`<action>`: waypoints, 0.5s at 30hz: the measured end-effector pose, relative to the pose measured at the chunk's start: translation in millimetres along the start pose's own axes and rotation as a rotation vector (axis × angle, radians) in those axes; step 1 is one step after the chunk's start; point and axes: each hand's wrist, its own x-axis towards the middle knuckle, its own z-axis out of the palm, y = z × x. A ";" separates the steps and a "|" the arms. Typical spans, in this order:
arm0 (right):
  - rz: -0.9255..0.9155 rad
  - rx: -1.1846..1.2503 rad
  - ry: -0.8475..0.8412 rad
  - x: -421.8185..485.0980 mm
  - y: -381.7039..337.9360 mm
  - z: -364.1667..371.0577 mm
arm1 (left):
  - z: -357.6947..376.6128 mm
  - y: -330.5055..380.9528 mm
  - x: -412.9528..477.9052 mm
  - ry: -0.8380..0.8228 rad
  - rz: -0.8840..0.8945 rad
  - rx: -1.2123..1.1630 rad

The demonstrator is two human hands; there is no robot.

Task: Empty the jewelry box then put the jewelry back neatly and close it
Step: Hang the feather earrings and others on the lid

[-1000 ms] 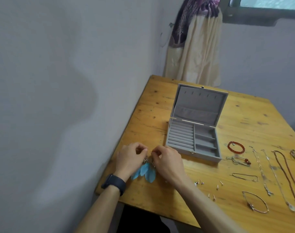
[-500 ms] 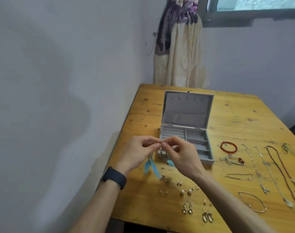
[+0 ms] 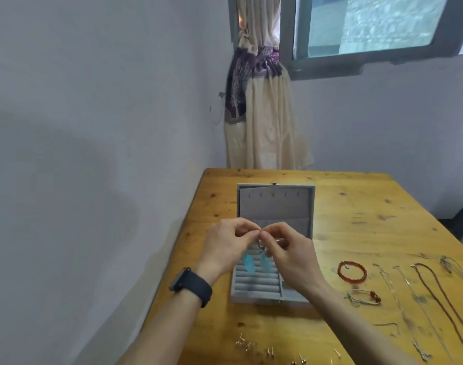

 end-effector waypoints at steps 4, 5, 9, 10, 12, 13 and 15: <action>0.000 -0.009 0.019 29.6 12.8 -3.9 | 1.1 -0.5 29.9 0.010 0.003 -0.022; 0.008 -0.017 0.024 37.8 16.4 -4.0 | 2.4 -2.8 37.1 0.033 -0.001 -0.017; 0.025 -0.010 0.060 71.5 28.9 -3.6 | 7.0 -19.4 65.5 0.185 -0.123 0.016; 0.017 -0.018 0.064 79.3 31.4 -3.2 | 8.5 -23.6 72.2 0.195 -0.162 0.001; -0.005 -0.034 0.070 94.3 35.5 -2.6 | 12.4 -29.6 83.9 0.189 -0.215 -0.005; -0.015 -0.039 0.072 101.1 37.0 -2.4 | 14.7 -31.3 87.4 0.190 -0.217 0.021; -0.030 -0.041 0.080 112.9 38.1 -2.9 | 21.5 -34.0 89.0 0.196 -0.166 0.136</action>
